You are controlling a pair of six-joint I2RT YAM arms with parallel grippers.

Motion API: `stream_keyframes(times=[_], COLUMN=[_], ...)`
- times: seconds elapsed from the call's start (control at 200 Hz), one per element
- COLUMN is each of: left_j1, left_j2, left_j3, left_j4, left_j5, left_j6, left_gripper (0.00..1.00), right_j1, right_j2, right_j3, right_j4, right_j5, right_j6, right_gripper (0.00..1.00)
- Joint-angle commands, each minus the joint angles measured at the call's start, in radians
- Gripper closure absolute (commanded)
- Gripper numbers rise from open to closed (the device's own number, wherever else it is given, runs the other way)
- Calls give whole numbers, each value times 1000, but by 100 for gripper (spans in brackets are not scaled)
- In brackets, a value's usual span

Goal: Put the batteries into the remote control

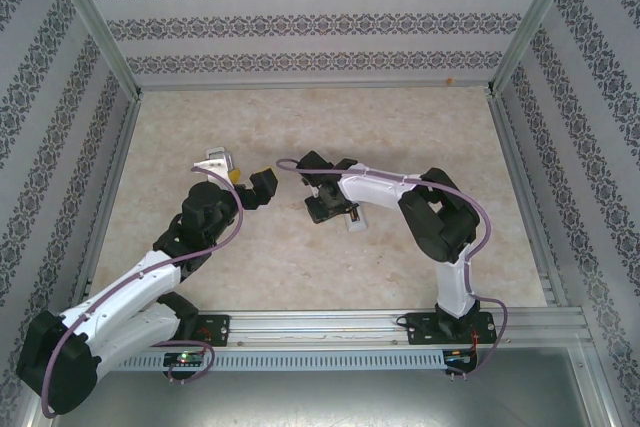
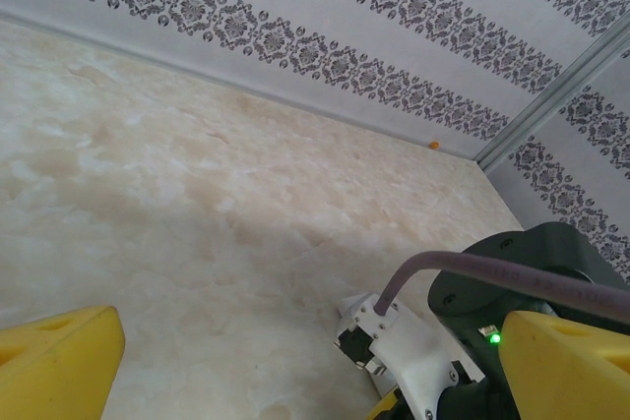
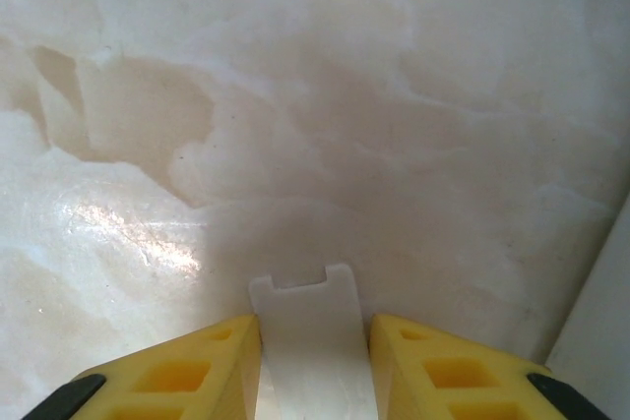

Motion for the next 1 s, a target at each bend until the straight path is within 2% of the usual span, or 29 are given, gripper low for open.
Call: stream_keyframes(times=[0.0,0.43,0.669,0.994], left_j1=[14,15,14,14], left_j2=[6,12,12,9], left_j3=[2,-5,-5,-12], left_j4=[40,41,45,45], left_j5=[9,9,11,7], left_j6=[-14,-16,-17,-19], left_gripper=[2,2,2,2], right_j1=[-17,-49,-15,13], right_j2=[-10,-203,-123,-1], right_j3=[-11,-66,-50,24], right_j4=[-103,-29,-45,-81], right_j5=[-63,-9,4,21], right_j6=[-5,39,14,-25], right_gripper=[65,65,53,55])
